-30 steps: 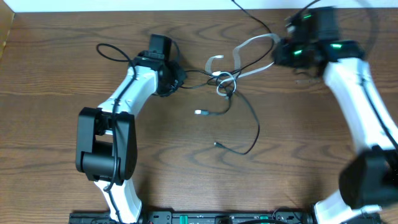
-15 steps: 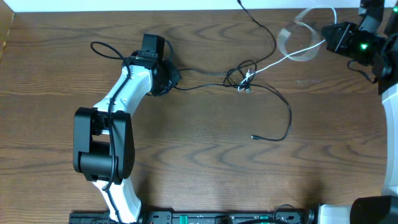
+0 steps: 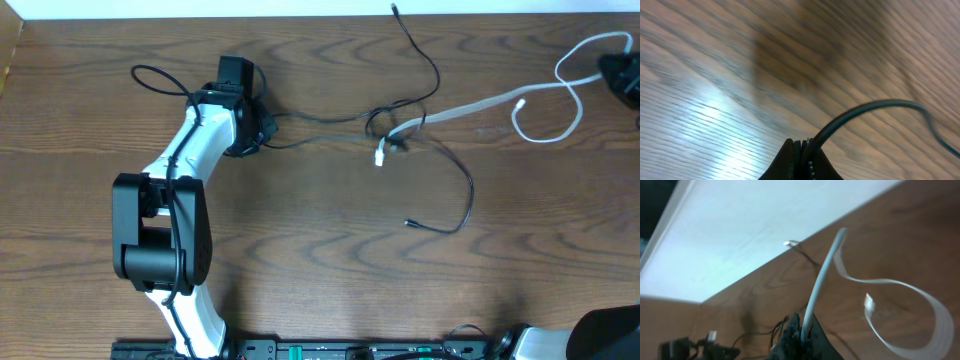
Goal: Untangle cables
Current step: 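Pull the white cable far to the right with the right gripper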
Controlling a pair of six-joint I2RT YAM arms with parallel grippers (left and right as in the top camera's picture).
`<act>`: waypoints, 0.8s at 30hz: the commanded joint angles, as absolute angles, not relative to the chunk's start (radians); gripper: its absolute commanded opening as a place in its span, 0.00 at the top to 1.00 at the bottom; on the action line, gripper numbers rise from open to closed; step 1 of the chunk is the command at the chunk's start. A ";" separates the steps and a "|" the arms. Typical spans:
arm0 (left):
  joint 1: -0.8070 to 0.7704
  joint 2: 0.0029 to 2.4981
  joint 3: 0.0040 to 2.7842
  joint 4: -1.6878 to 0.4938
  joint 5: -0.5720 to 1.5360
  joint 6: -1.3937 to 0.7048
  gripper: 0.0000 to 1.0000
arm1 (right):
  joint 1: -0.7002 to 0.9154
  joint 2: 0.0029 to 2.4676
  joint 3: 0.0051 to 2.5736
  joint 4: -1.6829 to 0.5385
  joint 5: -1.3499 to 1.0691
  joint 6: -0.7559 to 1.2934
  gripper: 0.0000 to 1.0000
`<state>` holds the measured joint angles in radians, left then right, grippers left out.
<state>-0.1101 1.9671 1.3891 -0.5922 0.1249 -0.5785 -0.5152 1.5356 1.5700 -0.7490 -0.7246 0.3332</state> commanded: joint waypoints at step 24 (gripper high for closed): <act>-0.136 1.972 1.406 -0.657 0.080 -0.402 0.91 | -0.428 1.694 1.586 -0.760 -0.312 0.209 0.99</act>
<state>-0.1078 1.9671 1.3891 -0.6510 0.0246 -0.4606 -0.4580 1.7077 1.5570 -0.7986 -0.3244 0.2562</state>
